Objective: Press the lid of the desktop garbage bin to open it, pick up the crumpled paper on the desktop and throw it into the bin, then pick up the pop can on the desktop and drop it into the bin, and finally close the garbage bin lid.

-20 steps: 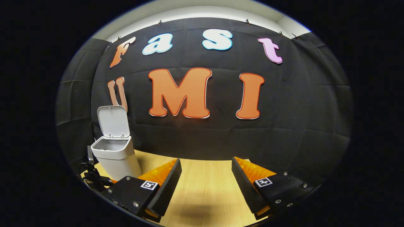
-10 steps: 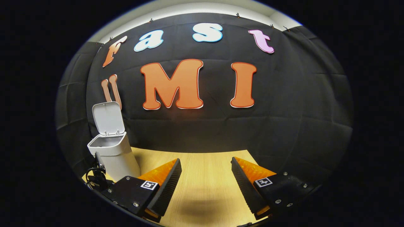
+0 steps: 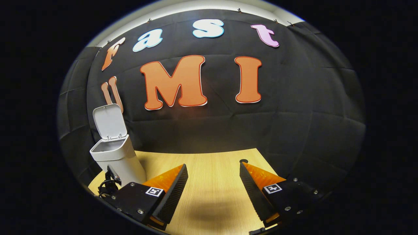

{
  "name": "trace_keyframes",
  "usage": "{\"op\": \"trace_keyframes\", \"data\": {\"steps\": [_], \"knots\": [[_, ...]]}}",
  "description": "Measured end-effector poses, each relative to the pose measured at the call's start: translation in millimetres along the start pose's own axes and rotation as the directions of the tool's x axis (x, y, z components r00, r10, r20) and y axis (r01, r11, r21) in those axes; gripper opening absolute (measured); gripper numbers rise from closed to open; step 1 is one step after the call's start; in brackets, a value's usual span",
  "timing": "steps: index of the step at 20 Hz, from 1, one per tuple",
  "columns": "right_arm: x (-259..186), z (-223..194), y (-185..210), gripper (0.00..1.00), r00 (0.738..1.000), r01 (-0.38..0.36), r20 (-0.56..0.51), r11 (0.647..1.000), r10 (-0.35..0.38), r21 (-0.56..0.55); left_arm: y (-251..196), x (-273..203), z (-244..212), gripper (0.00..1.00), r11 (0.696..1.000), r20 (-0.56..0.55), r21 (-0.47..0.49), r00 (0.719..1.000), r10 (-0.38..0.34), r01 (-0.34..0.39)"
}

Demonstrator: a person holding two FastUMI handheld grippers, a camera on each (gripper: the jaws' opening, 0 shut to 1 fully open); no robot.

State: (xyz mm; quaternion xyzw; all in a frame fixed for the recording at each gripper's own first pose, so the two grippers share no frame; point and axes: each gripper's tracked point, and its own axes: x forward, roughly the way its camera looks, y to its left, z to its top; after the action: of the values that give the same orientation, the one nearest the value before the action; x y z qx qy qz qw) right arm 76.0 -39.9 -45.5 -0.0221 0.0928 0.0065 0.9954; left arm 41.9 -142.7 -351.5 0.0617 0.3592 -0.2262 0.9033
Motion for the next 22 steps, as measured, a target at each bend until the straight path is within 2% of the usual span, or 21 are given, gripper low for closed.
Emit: {"op": "trace_keyframes", "data": {"steps": [2,3,5,11,12,14,17,20,22], "knots": [[-0.3,3.3,3.8,0.95,1.0,-0.009,0.002,1.0,0.009,-0.006,-0.7,-14.5,18.9,0.83,1.0,0.038,-0.002,0.999,-0.001,0.001],[-0.4,3.8,5.2,0.95,1.0,-0.014,0.003,1.0,0.014,-0.011,-1.8,-24.9,33.4,0.79,1.0,0.07,0.001,0.998,-0.007,0.007],[1.7,6.9,9.5,0.95,1.0,-0.026,0.007,1.0,0.026,-0.015,-6.3,-50.7,62.8,0.82,1.0,0.137,0.022,0.991,-0.009,0.006],[10.0,20.5,38.0,0.95,0.995,-0.093,0.026,0.995,0.094,-0.029,-13.3,-135.5,144.9,0.82,0.999,0.319,0.042,0.947,-0.037,0.025],[11.4,23.4,44.2,0.95,0.994,-0.106,0.031,0.994,0.107,-0.032,-11.9,-149.1,158.3,0.82,0.998,0.355,0.04,0.934,-0.051,0.039],[15.0,29.6,56.3,0.95,0.99,-0.135,0.039,0.99,0.136,-0.029,-9.4,-180.9,192.9,0.81,0.998,0.468,0.036,0.882,-0.056,0.044],[20.6,37.5,75.6,0.95,0.983,-0.175,0.054,0.984,0.176,-0.021,15.6,-226.7,232.9,0.8,0.999,0.557,0.035,0.83,0.007,-0.032],[24.8,42.3,91.1,0.95,0.978,-0.199,0.059,0.979,0.201,-0.039,50.0,-262.8,277.2,0.8,0.994,0.641,0.022,0.765,0.065,-0.103],[26.4,45.4,98.6,0.95,0.975,-0.209,0.063,0.977,0.212,-0.049,73.3,-280.4,294.9,0.8,0.989,0.669,0.005,0.736,0.105,-0.146]]}}
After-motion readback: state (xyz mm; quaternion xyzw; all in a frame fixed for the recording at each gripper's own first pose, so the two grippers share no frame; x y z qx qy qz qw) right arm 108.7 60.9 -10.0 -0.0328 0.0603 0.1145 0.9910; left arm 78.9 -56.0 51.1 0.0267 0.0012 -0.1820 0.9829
